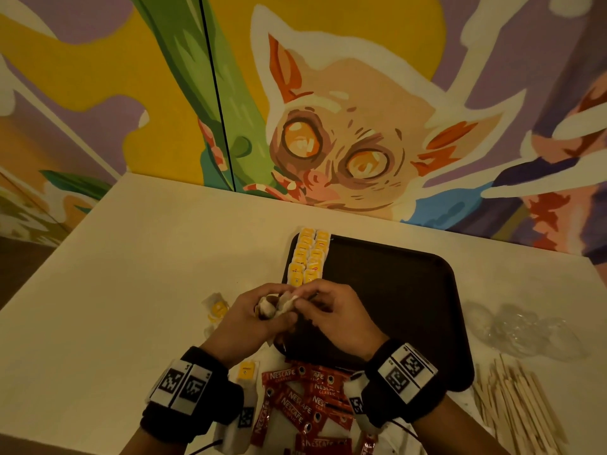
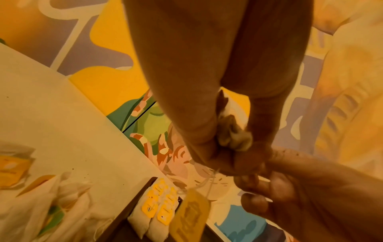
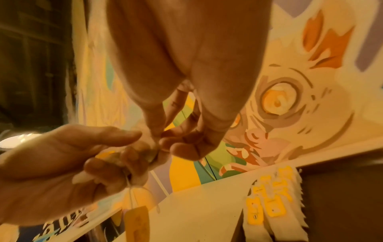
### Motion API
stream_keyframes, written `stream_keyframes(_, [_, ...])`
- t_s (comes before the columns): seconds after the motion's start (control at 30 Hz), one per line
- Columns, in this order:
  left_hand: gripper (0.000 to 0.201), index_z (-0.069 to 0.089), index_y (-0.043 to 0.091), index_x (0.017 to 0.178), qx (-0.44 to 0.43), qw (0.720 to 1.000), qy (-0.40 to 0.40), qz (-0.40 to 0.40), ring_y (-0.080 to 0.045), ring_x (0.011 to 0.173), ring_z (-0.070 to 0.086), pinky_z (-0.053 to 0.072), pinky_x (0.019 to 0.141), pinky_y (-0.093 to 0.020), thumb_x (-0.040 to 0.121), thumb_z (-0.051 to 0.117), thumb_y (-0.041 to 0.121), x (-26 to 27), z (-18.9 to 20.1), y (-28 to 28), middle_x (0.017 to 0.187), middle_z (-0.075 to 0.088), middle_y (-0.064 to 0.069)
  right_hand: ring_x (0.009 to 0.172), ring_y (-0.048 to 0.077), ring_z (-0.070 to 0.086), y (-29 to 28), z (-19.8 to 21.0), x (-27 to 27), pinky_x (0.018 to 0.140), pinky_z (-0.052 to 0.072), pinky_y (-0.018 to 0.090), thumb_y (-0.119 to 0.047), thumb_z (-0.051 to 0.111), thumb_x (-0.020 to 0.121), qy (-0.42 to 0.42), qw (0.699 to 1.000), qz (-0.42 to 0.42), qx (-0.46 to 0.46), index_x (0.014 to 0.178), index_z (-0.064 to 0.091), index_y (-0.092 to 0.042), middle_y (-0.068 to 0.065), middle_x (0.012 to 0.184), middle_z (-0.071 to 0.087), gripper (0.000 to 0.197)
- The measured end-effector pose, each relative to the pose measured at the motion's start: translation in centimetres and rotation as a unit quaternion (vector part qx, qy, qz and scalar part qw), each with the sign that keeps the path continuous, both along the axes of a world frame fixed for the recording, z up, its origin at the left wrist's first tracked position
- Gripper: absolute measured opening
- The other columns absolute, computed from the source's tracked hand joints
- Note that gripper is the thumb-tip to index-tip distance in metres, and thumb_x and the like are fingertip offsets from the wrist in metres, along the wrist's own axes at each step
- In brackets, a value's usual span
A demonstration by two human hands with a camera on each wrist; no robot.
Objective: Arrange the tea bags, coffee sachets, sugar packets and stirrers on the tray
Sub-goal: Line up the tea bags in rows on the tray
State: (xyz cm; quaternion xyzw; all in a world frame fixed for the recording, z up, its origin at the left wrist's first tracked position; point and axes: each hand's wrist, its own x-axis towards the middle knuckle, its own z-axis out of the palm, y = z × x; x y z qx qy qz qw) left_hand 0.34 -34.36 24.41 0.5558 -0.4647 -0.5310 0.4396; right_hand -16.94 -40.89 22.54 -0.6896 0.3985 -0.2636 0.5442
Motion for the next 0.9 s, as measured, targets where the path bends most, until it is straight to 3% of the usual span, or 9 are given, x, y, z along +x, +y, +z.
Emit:
stream_keyframes(0.23, [0.019, 0.067, 0.013, 0.109, 0.019, 1.0, -0.004, 0.009, -0.013, 0.052, 0.054, 0.043, 0.047, -0.022, 0.095, 0.056, 0.006, -0.2, -0.2, 0.5, 0.067, 0.066, -0.005, 0.082, 0.013, 0.066, 1.3, 0.0, -1.2, 0.064, 0.054, 0.025, -0.018, 0.067, 0.091, -0.056, 0.994, -0.096, 0.024, 0.102, 0.069, -0.013, 0.0, 0.102, 0.069, 0.012])
stream_keyframes(0.37, [0.017, 0.069, 0.009, 0.103, 0.056, 0.994, 0.06, 0.075, -0.012, 0.052, 0.044, 0.035, 0.045, -0.022, 0.096, 0.054, 0.007, -0.3, -0.2, 0.3, 0.081, 0.066, -0.008, 0.088, 0.014, 0.066, 1.3, 0.1, -1.0, 0.076, 0.057, 0.032, -0.022, 0.071, 0.088, -0.045, 0.985, -0.165, -0.03, 0.095, 0.07, -0.022, -0.005, 0.103, 0.066, 0.008])
stream_keyframes(0.5, [0.012, 0.072, 0.013, 0.098, 0.031, 0.994, 0.036, 0.093, -0.012, 0.053, 0.043, 0.034, 0.046, -0.023, 0.091, 0.063, 0.011, -0.3, 0.2, 0.1, 0.07, 0.059, 0.002, 0.088, 0.01, 0.064, 1.6, 0.7, -0.4, 0.081, 0.056, 0.029, -0.027, 0.074, 0.084, -0.045, 0.978, -0.194, -0.069, 0.089, 0.07, -0.031, -0.015, 0.099, 0.063, 0.007])
stream_keyframes(0.57, [0.011, 0.072, 0.009, 0.094, 0.022, 0.994, 0.033, 0.103, -0.01, 0.05, 0.044, 0.035, 0.045, -0.021, 0.091, 0.063, 0.013, -0.4, 0.6, 0.0, 0.065, 0.057, 0.001, 0.089, 0.011, 0.065, 1.8, 1.0, 0.0, 0.078, 0.056, 0.03, -0.028, 0.075, 0.082, -0.064, 0.971, -0.209, -0.093, 0.089, 0.072, -0.027, -0.016, 0.096, 0.065, 0.007])
stream_keyframes(0.63, [0.019, 0.07, 0.0, 0.087, 0.029, 0.991, 0.057, 0.115, -0.01, 0.046, 0.036, 0.031, 0.043, -0.02, 0.091, 0.062, 0.017, -0.5, 1.0, -0.1, 0.057, 0.046, -0.003, 0.087, 0.012, 0.065, 1.8, 1.0, 0.4, 0.074, 0.056, 0.027, -0.026, 0.077, 0.081, -0.069, 0.963, -0.218, -0.146, 0.088, 0.074, -0.023, -0.014, 0.092, 0.066, 0.008])
stream_keyframes(0.73, [0.035, 0.067, -0.008, 0.086, 0.033, 0.989, 0.084, 0.114, -0.014, 0.048, 0.027, 0.022, 0.045, -0.023, 0.091, 0.061, 0.026, -0.7, 1.9, -0.4, 0.061, 0.037, -0.011, 0.088, 0.01, 0.062, 1.9, 0.7, 0.9, 0.075, 0.051, 0.021, -0.019, 0.079, 0.079, -0.041, 0.937, -0.214, -0.273, 0.086, 0.076, -0.02, -0.011, 0.091, 0.067, 0.008])
stream_keyframes(0.83, [0.043, 0.065, -0.009, 0.078, 0.021, 0.99, 0.076, 0.12, -0.013, 0.046, 0.027, 0.023, 0.045, -0.022, 0.084, 0.066, 0.034, -1.1, 2.7, -0.6, 0.054, 0.036, -0.007, 0.089, 0.012, 0.058, 2.1, 0.3, 1.3, 0.077, 0.05, 0.025, -0.022, 0.074, 0.082, -0.006, 0.908, -0.19, -0.374, 0.084, 0.076, -0.015, -0.006, 0.09, 0.066, 0.007])
stream_keyframes(0.9, [0.032, 0.072, -0.005, 0.079, 0.002, 0.991, 0.055, 0.12, -0.006, 0.041, 0.036, 0.03, 0.043, -0.017, 0.086, 0.066, 0.026, -1.4, 3.0, -0.7, 0.046, 0.045, 0.004, 0.091, 0.015, 0.056, 2.2, 0.0, 1.4, 0.078, 0.05, 0.03, -0.021, 0.073, 0.083, 0.005, 0.893, -0.173, -0.414, 0.081, 0.075, -0.013, -0.004, 0.09, 0.067, 0.009])
